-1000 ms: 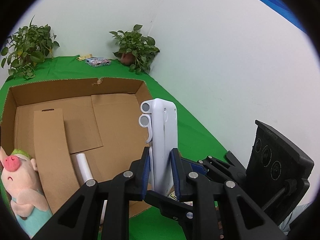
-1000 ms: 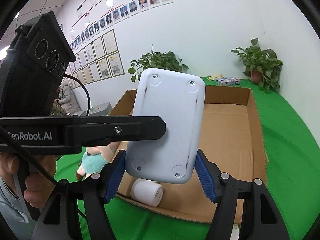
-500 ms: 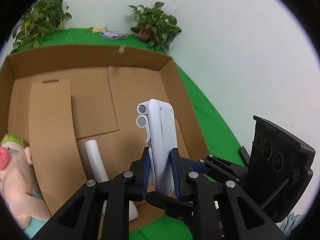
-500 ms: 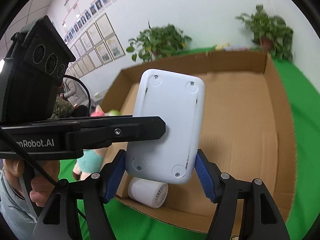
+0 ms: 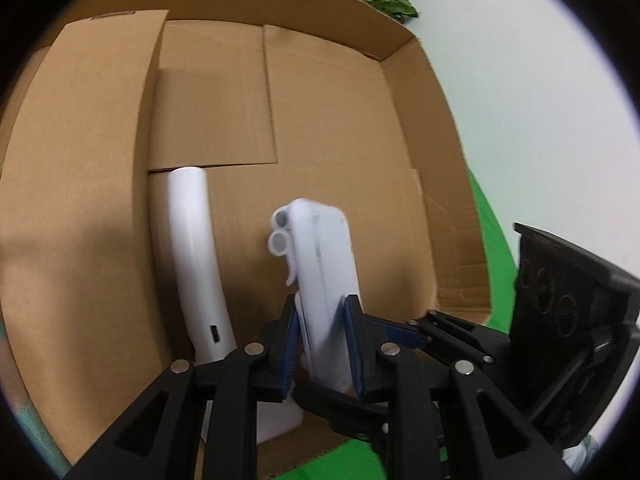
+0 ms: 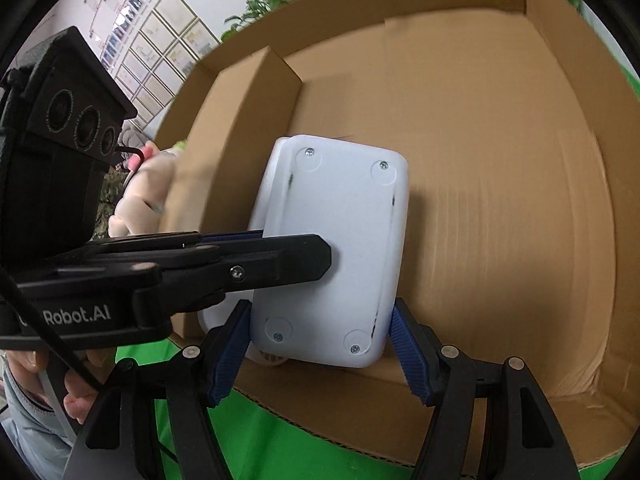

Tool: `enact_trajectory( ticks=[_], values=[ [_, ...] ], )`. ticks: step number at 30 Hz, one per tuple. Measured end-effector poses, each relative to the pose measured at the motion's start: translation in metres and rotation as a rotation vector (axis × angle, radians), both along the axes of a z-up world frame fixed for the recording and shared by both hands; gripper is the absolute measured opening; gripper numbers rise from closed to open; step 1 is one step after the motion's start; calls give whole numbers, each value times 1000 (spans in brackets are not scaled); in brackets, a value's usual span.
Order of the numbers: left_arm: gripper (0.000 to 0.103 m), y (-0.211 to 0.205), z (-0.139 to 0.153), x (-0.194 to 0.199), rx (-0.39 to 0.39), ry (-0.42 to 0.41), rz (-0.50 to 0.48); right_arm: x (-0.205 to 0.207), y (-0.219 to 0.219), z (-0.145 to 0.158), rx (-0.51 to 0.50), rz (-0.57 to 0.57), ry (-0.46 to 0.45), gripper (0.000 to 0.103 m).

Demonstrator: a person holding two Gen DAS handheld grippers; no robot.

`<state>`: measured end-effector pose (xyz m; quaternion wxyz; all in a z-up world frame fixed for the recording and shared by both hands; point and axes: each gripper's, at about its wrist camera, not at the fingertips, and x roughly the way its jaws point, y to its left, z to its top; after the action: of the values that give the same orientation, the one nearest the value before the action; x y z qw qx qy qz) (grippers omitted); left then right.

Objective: Organize objects
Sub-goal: 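Carry the white case into the tray and lower it beside the hair dryer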

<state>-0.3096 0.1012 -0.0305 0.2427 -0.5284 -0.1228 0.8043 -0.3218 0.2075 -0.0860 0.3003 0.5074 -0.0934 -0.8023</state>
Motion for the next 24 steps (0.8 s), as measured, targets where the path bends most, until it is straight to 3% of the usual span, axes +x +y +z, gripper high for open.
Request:
enact_trajectory(
  ticks=[21,24],
  values=[
    [23,14,-7,2,-90,-32,0,-11,-2,-7,66,23,-103,67],
    [22,12,-4,4,-108,-34,12,-13,0,-6,53,17,-116,74]
  ],
)
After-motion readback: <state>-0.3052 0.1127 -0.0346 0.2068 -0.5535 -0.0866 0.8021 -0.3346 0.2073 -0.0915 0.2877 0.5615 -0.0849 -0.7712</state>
